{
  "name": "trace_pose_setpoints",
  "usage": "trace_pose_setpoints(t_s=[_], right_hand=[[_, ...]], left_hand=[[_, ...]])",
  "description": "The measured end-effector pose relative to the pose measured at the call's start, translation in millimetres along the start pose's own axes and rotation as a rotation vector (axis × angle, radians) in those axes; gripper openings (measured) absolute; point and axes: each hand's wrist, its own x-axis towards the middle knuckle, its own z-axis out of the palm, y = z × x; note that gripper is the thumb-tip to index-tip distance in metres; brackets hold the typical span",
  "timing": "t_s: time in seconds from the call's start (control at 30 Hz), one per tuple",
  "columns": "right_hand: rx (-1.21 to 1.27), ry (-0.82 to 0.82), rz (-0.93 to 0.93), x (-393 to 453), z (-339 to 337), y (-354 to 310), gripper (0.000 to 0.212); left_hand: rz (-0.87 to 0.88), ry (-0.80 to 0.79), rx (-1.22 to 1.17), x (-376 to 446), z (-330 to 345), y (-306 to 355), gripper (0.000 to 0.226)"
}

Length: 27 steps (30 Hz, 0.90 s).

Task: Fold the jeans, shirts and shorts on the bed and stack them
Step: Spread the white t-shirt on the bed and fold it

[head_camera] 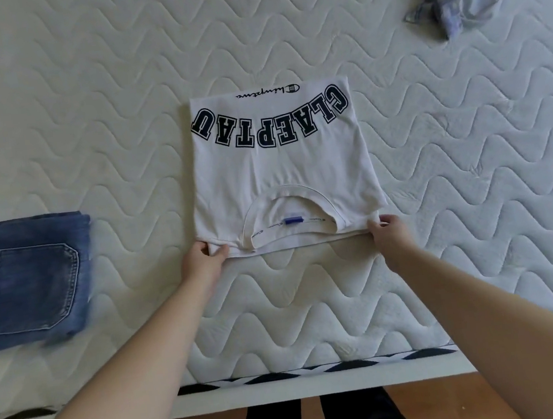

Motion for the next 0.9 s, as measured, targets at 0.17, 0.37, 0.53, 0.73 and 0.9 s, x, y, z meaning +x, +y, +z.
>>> trace_pose_setpoints(t_s=[0.17,0.37,0.53,0.73,0.9], right_hand=[[-0.039,0.049,-0.054,7.1,-3.6,1.8,0.013],[-0.083,0.082,-0.034,6.8,-10.5,15.1,0.030],[-0.030,0.150,-0.263,10.7,-10.8,-4.4,0.051],[-0.358,0.038,-0.391,17.3,-10.5,-12.9,0.063],[-0.369,0.124,-0.485,24.6,-10.3,-11.9,0.049]], left_hand=[[0.067,0.067,0.043,6.2,-7.6,-10.9,0.020],[0.099,0.167,0.161,-8.3,-11.2,-5.2,0.029],[0.252,0.246,0.164,-0.4,-21.2,13.0,0.030],[0.306,0.075,0.233,5.5,-20.5,12.6,0.048],[0.398,0.258,0.260,6.7,-19.1,18.3,0.038]])
